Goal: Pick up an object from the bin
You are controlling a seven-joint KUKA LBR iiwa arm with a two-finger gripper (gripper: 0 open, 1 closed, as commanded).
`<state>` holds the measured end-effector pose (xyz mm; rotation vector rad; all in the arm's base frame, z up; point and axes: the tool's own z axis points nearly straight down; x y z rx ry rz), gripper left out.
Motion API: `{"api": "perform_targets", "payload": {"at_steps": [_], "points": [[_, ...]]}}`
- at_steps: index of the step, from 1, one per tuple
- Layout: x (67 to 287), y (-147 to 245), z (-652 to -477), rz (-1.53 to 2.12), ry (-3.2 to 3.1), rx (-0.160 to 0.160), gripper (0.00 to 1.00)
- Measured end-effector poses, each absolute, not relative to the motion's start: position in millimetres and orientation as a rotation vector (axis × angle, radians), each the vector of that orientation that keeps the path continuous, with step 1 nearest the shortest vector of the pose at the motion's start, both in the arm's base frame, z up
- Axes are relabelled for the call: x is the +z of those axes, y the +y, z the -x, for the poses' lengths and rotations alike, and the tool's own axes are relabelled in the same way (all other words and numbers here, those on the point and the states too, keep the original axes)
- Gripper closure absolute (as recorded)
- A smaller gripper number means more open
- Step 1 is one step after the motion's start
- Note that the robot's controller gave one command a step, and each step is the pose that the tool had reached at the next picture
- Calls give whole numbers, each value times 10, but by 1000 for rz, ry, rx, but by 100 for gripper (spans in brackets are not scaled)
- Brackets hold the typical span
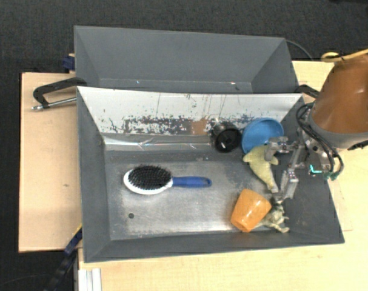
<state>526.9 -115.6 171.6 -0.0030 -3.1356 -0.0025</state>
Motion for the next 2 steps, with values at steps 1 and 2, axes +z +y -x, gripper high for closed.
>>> {"api": "perform_targets", "payload": {"at_steps": [1, 2], "points": [[877, -894, -4956, 270, -3126, -4, 0], [773, -389, -5000, -310, -3127, -3, 0]]}}
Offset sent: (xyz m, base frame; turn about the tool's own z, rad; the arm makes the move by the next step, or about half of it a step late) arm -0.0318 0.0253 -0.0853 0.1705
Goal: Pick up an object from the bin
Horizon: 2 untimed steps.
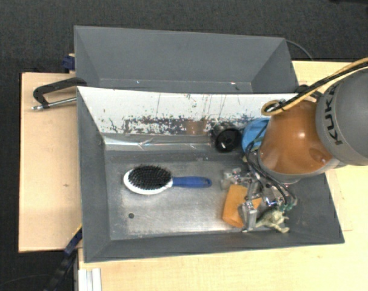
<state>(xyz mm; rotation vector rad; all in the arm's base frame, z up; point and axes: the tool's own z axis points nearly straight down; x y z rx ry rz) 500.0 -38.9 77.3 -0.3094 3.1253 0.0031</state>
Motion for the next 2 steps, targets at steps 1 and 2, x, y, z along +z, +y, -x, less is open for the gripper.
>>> {"api": "perform_targets", "payload": {"at_steps": [1, 2], "points": [[816, -540, -5009, 437, 3108, -1, 0], [796, -530, -5002, 439, 3108, 1, 100]]}}
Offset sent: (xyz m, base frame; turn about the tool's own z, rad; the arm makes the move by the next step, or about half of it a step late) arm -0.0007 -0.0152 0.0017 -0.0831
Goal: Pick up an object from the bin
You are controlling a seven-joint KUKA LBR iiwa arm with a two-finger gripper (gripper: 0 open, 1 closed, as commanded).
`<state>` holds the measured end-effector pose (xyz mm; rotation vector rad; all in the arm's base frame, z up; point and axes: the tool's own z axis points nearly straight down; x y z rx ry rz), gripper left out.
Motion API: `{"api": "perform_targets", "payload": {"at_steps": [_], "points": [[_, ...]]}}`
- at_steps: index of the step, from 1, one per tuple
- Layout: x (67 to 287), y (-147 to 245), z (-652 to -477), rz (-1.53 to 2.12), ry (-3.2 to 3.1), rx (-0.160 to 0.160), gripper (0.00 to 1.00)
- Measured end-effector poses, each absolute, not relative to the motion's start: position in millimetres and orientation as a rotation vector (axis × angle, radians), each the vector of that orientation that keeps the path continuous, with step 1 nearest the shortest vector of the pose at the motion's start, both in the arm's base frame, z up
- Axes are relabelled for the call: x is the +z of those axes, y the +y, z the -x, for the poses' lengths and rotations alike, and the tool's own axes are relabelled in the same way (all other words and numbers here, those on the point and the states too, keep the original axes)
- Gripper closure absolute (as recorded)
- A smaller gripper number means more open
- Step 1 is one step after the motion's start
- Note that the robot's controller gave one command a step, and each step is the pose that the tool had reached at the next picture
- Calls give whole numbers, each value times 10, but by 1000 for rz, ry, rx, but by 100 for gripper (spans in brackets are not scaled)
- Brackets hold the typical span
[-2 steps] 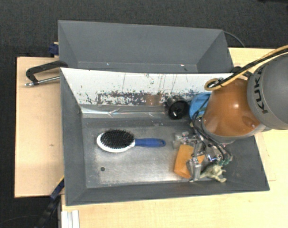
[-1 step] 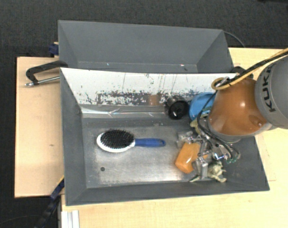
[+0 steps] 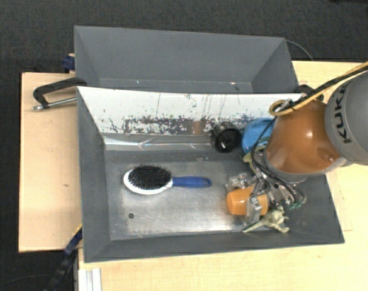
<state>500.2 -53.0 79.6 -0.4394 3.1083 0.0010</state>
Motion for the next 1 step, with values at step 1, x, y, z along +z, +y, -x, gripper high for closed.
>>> {"api": "perform_targets", "payload": {"at_steps": [1], "points": [[2231, -560, -5237, 560, 3076, -5, 100]]}}
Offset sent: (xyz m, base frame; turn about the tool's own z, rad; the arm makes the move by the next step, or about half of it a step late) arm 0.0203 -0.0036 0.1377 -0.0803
